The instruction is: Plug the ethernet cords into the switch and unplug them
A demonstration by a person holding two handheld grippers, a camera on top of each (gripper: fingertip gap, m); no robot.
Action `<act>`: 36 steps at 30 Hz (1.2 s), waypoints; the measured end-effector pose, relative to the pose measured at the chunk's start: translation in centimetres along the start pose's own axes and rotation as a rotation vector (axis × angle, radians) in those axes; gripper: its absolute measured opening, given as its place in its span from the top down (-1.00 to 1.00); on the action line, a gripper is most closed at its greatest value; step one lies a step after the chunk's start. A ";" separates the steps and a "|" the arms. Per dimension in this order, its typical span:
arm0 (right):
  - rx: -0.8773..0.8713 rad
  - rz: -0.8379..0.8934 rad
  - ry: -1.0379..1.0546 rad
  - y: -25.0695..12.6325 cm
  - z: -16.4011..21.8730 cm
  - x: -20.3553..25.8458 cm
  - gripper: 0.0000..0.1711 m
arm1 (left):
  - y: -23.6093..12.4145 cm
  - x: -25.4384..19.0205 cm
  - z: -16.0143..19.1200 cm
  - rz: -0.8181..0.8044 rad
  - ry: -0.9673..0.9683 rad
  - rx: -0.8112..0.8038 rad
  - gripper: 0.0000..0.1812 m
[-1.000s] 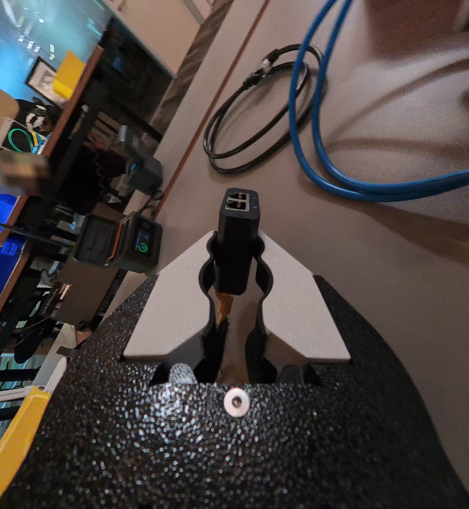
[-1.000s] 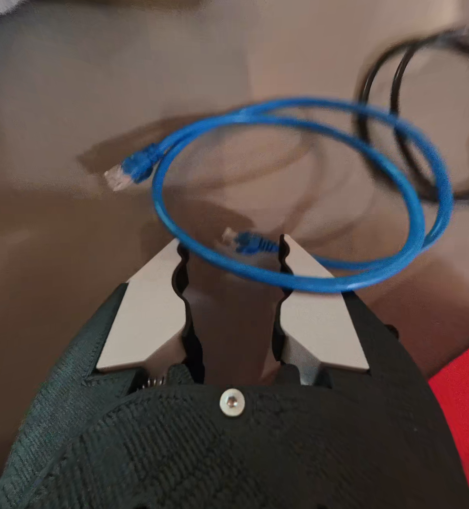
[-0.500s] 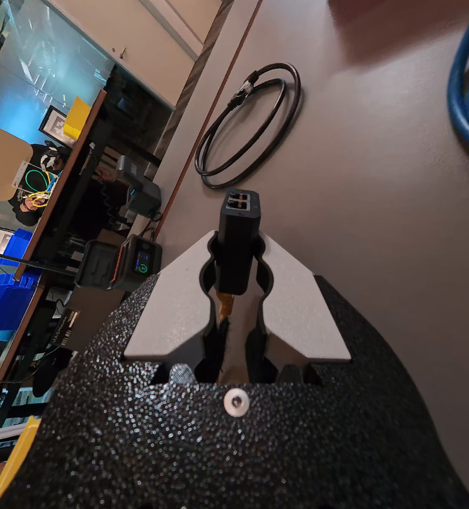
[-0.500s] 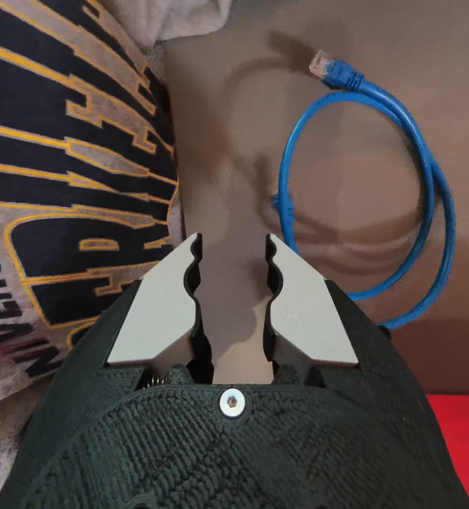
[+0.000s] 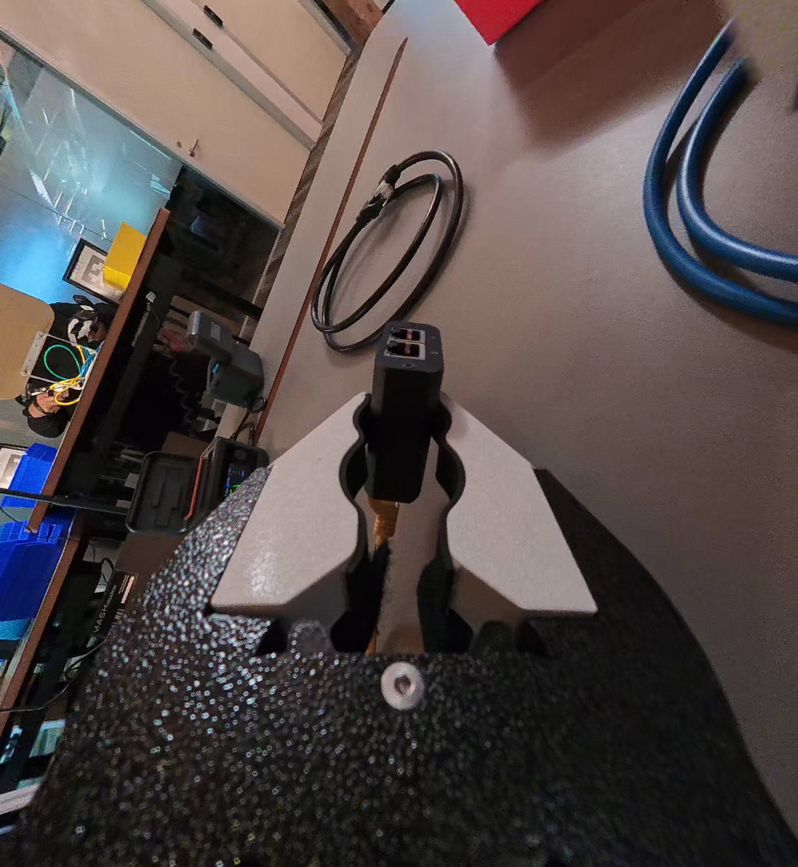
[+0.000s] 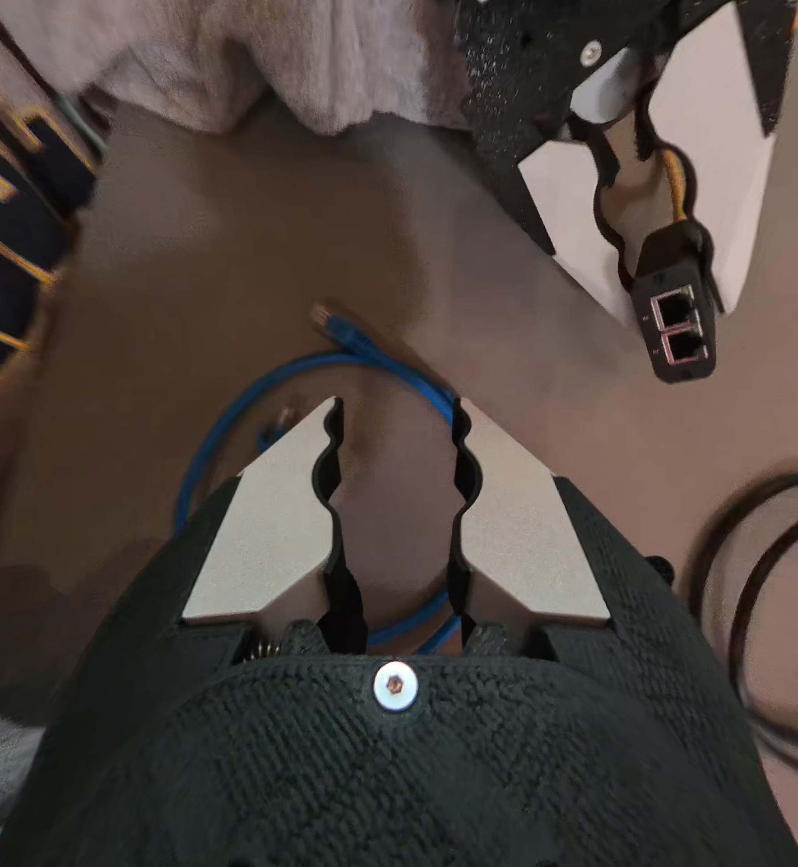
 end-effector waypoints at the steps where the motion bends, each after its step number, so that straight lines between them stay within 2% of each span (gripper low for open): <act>1: 0.014 -0.009 -0.037 0.8 0.1 -0.3 0.46 | 0.0 -0.1 0.0 0.004 0.005 -0.003 0.74; 6: 0.062 -0.028 -0.147 3.6 -0.4 -0.6 0.51 | 0.0 -0.1 0.0 0.021 -0.004 -0.016 0.74; 14: 0.007 -0.048 -0.140 5.1 -0.8 0.2 0.81 | 0.1 -0.4 0.0 0.032 0.004 -0.006 0.74; 18: -0.056 0.006 -0.006 4.5 -0.5 -1.2 0.87 | 0.2 -0.3 0.1 0.024 0.004 0.005 0.74; 25: -0.315 0.134 0.308 1.9 0.7 -4.4 0.90 | 0.1 0.9 0.8 -0.023 -0.066 0.028 0.74; 31: -0.335 0.254 0.375 0.9 2.9 -5.9 0.92 | 0.2 1.1 1.0 -0.028 -0.104 0.032 0.74; 36: -0.322 0.247 0.383 1.1 3.4 -6.3 0.92 | 0.4 0.8 1.0 -0.013 -0.094 0.045 0.74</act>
Point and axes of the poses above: each gripper's, where its closed fingertips meet, y out along the fingers, z out of its underside, x = y × z across the jaws, the point moved 4 cm from there along -y, back along the fingers, and after that the axes turned 4 degrees about x, right-handed, at the moved point
